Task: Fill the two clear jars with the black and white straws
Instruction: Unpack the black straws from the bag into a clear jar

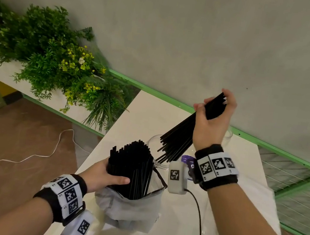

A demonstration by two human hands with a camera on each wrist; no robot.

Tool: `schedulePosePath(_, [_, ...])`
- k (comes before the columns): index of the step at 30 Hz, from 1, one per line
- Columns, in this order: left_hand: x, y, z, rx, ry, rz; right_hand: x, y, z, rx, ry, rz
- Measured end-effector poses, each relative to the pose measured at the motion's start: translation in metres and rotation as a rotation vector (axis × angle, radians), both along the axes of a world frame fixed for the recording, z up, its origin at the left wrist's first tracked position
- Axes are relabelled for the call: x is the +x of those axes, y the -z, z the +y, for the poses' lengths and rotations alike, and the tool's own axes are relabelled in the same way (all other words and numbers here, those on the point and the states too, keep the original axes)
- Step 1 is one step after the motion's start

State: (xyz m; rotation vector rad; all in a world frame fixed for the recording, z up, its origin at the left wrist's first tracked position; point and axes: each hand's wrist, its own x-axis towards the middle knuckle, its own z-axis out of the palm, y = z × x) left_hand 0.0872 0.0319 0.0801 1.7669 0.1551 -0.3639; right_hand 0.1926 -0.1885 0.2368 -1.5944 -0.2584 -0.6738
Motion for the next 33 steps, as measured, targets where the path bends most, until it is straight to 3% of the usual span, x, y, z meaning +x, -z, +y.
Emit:
schedulePosePath(7, [-0.001,-0.001,-0.001,0.035,-0.006,0.001,0.008,0.085,-0.007,0.027,0.059,0.306])
schedulePosePath(12, [-0.004,-0.004,-0.004,0.042,-0.016,0.002,0.009,0.117,-0.025,-0.231,0.033,0.437])
schedulePosePath(16, [-0.004,-0.005,-0.007,0.092,-0.029,-0.009,0.015,0.128,-0.037,-0.482,0.031,0.437])
schedulePosePath(23, [-0.006,0.0,-0.006,0.086,-0.035,0.0,0.02,0.122,-0.025,-0.655,-0.177,0.351])
schedulePosePath(26, [-0.006,-0.002,-0.005,0.089,-0.018,0.011,0.03,0.122,-0.014,-0.913,-0.27,0.336])
schedulePosePath(29, [-0.005,-0.003,-0.004,0.106,-0.003,0.023,0.043,0.126,-0.005,-1.159,-0.218,0.315])
schedulePosePath(33, [-0.006,0.0,-0.004,0.092,-0.012,0.039,0.048,0.134,-0.002,-1.211,-0.075,0.098])
